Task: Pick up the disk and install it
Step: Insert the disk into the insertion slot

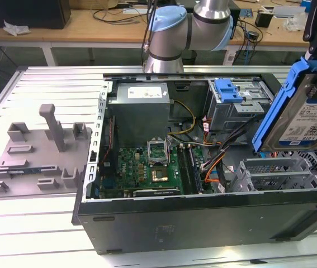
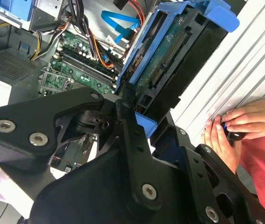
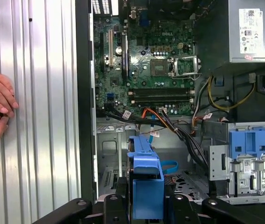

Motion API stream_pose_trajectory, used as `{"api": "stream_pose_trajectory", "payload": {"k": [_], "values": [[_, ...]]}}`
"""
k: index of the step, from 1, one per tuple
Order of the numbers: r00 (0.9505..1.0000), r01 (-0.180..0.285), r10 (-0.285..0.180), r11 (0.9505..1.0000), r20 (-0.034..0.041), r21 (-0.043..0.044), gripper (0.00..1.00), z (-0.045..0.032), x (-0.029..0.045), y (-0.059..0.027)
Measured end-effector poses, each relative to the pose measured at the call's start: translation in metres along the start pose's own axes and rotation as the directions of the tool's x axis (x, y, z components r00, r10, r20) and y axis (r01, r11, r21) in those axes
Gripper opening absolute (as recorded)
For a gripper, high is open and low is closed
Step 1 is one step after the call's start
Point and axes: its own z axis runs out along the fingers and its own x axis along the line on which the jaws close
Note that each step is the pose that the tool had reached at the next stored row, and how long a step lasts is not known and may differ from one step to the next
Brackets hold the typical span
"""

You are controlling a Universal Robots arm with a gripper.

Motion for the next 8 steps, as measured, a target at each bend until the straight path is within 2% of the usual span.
{"api": "stream_pose_trajectory", "payload": {"k": [8], "values": [[1.0,0.0,0.0,1.0,-0.0004,0.0,0.37,0.0,0.0004,0.0009]]}}
